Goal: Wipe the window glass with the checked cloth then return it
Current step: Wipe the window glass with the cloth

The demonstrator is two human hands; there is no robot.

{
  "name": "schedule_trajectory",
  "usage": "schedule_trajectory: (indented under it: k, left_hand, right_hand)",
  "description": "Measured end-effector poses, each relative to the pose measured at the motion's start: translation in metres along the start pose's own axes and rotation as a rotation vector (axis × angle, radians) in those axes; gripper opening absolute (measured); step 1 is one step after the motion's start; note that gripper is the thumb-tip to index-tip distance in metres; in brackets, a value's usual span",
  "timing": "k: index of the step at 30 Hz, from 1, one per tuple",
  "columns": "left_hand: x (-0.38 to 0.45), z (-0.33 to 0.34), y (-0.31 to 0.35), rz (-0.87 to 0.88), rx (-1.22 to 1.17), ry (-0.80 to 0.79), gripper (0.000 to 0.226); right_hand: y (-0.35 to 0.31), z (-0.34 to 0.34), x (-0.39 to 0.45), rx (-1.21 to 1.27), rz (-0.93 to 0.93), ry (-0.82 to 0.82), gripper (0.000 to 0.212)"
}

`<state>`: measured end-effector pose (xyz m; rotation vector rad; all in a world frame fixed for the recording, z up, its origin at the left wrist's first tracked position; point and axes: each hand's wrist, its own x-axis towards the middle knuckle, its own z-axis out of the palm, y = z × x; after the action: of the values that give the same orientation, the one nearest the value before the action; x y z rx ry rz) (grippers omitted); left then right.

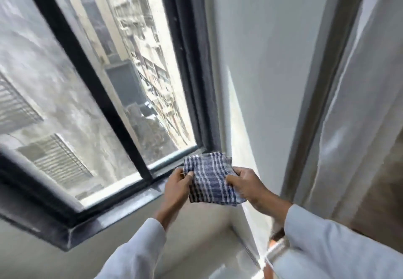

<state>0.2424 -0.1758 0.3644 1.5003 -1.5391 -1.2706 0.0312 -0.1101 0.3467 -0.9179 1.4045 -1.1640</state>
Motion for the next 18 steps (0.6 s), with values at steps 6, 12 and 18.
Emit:
schedule_trajectory:
  k: [6, 12, 18]
  left_hand:
    - [-0.011, -0.176, 0.162, 0.255, -0.174, 0.106, 0.016]
    - [-0.021, -0.291, 0.272, 0.481, -0.250, 0.271, 0.032]
    - [-0.014, -0.376, 0.295, 0.688, 0.128, 0.873, 0.031]
  right_hand:
    - [-0.207, 0.107, 0.010, 0.080, -0.253, -0.133, 0.023]
    - [-0.360, 0.186, 0.034, 0.219, -0.306, -0.639, 0.038]
    - [-0.406, 0.292, 0.038, 0.388, -0.490, -0.467, 0.015]
